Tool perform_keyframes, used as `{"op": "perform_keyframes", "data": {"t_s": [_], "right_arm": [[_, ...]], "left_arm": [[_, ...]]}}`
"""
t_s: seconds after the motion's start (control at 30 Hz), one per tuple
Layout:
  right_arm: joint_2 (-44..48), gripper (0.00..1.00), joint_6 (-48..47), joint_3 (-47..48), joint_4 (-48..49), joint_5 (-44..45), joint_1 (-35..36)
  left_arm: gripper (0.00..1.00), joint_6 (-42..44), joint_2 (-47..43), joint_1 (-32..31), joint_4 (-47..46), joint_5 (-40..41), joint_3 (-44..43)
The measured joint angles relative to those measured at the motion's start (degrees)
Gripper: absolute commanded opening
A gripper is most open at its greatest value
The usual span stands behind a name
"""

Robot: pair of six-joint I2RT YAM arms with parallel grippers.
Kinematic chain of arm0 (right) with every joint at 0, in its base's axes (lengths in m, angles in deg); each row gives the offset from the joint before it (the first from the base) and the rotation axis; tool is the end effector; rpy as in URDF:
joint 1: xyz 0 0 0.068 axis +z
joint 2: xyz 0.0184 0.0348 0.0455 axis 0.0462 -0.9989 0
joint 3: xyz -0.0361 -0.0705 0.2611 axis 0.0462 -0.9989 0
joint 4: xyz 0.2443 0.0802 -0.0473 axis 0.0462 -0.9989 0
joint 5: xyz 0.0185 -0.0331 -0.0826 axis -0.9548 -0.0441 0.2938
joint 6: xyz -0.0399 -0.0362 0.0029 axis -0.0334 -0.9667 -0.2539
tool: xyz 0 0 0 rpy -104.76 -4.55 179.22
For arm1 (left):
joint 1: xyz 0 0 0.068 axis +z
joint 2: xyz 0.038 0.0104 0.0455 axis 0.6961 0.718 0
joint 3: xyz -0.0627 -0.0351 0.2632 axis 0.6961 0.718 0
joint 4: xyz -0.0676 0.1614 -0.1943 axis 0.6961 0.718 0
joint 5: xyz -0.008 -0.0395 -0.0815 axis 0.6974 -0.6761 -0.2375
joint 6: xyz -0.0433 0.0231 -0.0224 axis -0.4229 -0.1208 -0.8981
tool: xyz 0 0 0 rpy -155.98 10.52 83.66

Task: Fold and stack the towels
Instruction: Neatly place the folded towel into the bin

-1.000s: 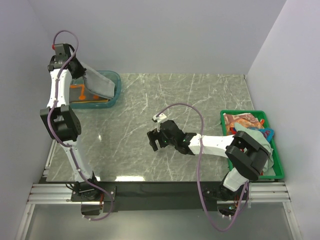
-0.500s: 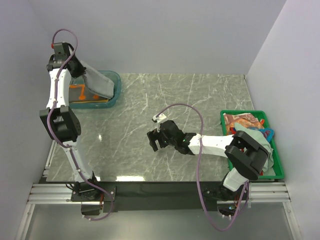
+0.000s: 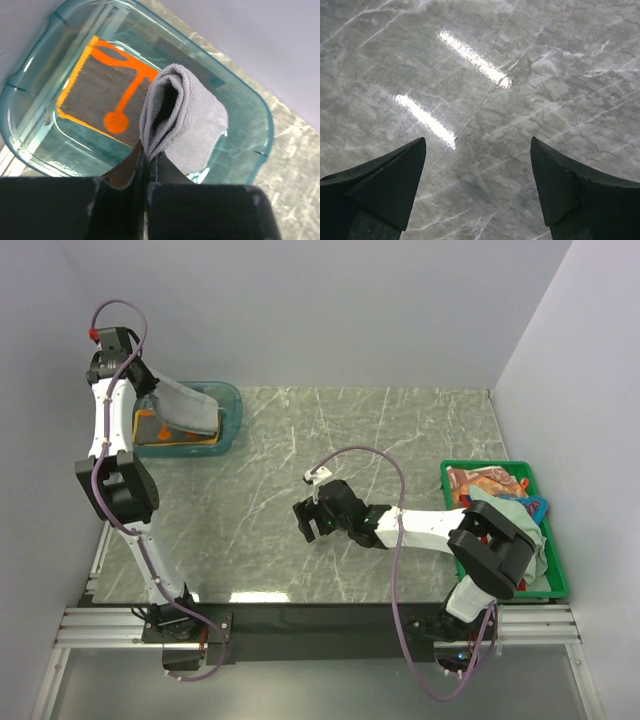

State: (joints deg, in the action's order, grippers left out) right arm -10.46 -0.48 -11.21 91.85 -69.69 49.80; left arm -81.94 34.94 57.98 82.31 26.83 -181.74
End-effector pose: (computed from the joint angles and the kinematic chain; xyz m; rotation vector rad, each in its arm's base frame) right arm 0.2029 0.2590 0.1762 -0.7278 2.1441 0.5256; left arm 0.4651 0.1177 0.3462 -0.7836 2.1127 -0.0146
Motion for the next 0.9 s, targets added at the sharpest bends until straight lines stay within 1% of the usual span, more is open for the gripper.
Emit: {"op": "perform_keyframes", "data": {"t_s": [0.1, 0.27, 0.37, 0.57, 0.9], "right_arm": [[-0.2, 0.91, -0.02, 0.2, 0.0, -0.02, 0.0], [-0.2, 0.91, -0.02, 0.2, 0.0, 0.0, 0.0], [-0.2, 0.91, -0.02, 0.2, 0.0, -0.02, 0.0], [-0.2, 0.91, -0.02, 0.2, 0.0, -0.02, 0.0], [-0.28, 0.89, -0.09, 0.2, 0.0, -0.09, 0.0]], "left_arm": [[0.02, 0.52, 0.59, 0.09, 0.0, 0.98, 0.02], [0.08, 1.44, 3.15, 0.09, -0.37, 1.49, 0.33], [0.1, 1.57, 5.16, 0.09, -0.48, 1.99, 1.01], [0.1, 2.16, 8.57, 0.09, -0.63, 5.14, 1.79], [0.12, 6.4, 9.38, 0.09, -2.43, 11.76, 0.09]]}}
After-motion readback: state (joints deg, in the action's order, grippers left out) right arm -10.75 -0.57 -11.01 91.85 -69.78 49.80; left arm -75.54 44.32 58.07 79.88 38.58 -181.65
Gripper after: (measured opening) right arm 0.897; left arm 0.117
